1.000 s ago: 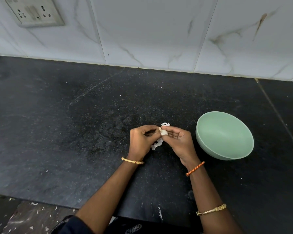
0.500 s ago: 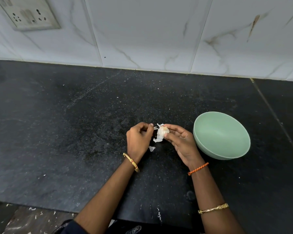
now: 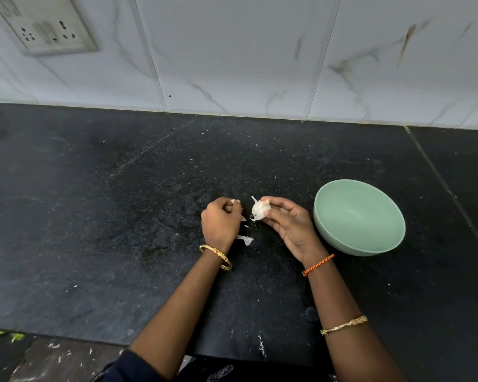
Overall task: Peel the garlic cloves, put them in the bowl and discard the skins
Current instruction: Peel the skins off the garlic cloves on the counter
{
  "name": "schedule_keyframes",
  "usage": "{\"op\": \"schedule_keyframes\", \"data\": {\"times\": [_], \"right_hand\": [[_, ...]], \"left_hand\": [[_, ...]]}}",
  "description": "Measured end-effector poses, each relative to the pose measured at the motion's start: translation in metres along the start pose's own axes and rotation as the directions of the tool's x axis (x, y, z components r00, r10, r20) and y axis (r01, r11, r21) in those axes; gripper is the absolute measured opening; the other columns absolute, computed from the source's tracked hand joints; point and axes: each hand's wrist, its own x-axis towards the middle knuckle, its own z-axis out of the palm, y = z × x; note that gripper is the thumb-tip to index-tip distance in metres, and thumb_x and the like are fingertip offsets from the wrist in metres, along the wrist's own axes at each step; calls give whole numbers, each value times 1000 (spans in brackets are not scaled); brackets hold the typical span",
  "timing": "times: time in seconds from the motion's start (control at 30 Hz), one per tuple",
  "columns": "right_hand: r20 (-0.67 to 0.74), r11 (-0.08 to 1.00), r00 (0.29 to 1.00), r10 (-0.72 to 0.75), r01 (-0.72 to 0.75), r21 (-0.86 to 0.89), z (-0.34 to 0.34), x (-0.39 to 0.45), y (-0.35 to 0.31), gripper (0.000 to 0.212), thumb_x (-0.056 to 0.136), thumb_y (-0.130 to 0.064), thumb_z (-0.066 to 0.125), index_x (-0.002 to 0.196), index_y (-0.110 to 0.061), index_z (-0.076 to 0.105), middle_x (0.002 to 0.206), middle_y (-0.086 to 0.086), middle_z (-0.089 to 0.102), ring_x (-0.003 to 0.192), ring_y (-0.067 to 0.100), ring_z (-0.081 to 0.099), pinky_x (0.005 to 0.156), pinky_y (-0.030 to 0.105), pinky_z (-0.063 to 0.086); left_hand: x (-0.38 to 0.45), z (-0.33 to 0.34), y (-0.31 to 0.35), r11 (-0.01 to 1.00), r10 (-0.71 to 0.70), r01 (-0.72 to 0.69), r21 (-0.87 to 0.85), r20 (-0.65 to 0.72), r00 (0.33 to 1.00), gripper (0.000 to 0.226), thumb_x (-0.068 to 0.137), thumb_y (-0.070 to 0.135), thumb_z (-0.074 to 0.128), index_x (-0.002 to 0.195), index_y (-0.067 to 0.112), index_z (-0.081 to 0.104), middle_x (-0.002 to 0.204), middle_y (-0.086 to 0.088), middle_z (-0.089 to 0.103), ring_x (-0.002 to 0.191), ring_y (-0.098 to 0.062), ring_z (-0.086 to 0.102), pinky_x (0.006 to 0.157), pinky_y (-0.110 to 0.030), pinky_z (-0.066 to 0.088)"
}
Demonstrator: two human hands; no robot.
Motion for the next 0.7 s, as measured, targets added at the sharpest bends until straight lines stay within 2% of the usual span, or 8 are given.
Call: {"op": "schedule_keyframes", "data": {"times": [0.07,0.13,0.2,0.27,0.43,0.57,0.7], "right_hand": [[-13,1000,1000,0,0,-22,0,-1,0,26,85,13,59,100,-6,66,97,8,71,86,12,70,76,23,57],[-41,999,999,5,-7,-50,0,-1,0,25,83,12,62,97,-8,67,97,11,71,88,16,71,78,25,58],[-71,998,997,15,-19,-56,0,-2,0,21,83,10,64,95,-7,67,95,12,72,86,17,71,77,25,58],[-97,996,995,27,-35,-85,-1,-2,0,21,82,9,65,94,-8,66,92,11,72,82,13,72,74,23,58],[-95,989,992,82,-93,-118,-4,-1,0,14,86,9,61,91,-4,65,94,17,71,81,17,72,73,25,59],[-85,962,995,59,-80,-262,-3,1,-4,14,83,10,62,87,-4,63,87,14,72,77,15,71,72,25,59],[-50,912,997,51,-67,-405,-2,5,-9,21,76,16,65,78,-5,59,74,13,68,60,9,66,58,19,56]], "left_hand": [[-3,-4,4,996,86,-86,16,21,996,22,88,19,62,109,20,68,88,13,65,72,-8,64,73,-24,52],[-8,-6,7,980,193,-184,-68,160,968,30,88,17,62,119,20,65,103,10,66,72,-4,64,74,-21,54],[-15,-8,10,980,187,-154,-123,329,926,30,90,20,62,119,18,66,101,9,69,77,-13,69,75,-29,58],[-16,-9,8,984,165,-123,-128,413,895,36,89,20,66,124,14,63,99,11,68,79,-17,71,76,-32,58],[-11,-14,7,973,228,-196,-119,442,868,38,84,9,70,122,10,64,112,0,69,77,-2,66,73,-10,51],[-10,-13,7,969,245,-228,-93,441,863,43,80,7,74,121,8,64,117,3,64,82,0,63,77,-7,49],[-11,-10,6,963,266,-260,-70,399,877,43,74,7,79,115,6,67,112,-3,69,84,-3,65,76,-6,48]]}}
